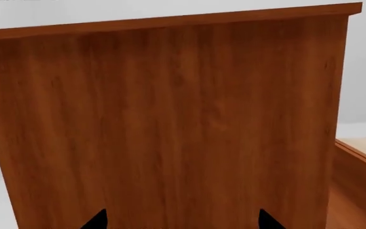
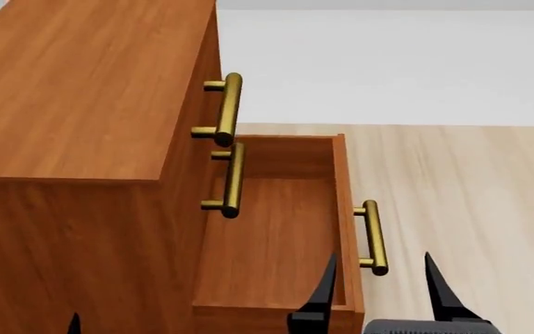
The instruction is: Put the bowl in the bottom drawer of the cabinet.
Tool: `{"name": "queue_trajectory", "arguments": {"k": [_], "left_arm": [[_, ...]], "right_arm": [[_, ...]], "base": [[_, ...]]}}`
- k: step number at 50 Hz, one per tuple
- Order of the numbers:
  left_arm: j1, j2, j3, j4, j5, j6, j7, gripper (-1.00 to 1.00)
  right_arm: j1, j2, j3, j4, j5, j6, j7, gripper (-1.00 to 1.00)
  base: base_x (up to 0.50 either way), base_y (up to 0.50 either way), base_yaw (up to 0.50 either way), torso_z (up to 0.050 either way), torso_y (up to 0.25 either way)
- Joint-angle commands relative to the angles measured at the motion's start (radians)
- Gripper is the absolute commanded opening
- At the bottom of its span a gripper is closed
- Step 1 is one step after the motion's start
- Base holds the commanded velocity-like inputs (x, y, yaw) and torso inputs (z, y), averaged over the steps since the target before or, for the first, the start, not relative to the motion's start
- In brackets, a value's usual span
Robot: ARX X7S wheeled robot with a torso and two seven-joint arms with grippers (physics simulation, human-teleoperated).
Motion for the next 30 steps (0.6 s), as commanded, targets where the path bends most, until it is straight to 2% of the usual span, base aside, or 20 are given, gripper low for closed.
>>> {"name": "queue_trajectory", "arguments": {"k": [1,7,25,30], "left_arm": [[0.030,-0.012,0.014,0.021,0.008,0.014,-0.007,1.00],[0.089,-0.029,0.025,0.077,0.016,0.034,-0.011,1.00],[0.115,-0.042,0.026,0.094,0.013,0.056,-0.021,1.00],[0.111,-0.042,0.030,0.083,0.015,0.060,-0.024,1.00]], "right_arm": [[0.008,0.001,0.003,0.014,0.020,0.004,0.004,1.00],[0.015,0.003,0.002,0.026,0.026,0.007,0.005,1.00],[0.025,0.009,-0.001,0.043,0.045,0.015,0.008,1.00],[0.024,0.008,0.003,0.046,0.062,0.016,0.004,1.00]], "base": [[0.00,0.00,0.00,0.000,0.000],[0.08,0.00,0.00,0.000,0.000],[0.50,-0.01,0.00,0.000,0.000],[0.50,-0.28,0.00,0.000,0.000]]}}
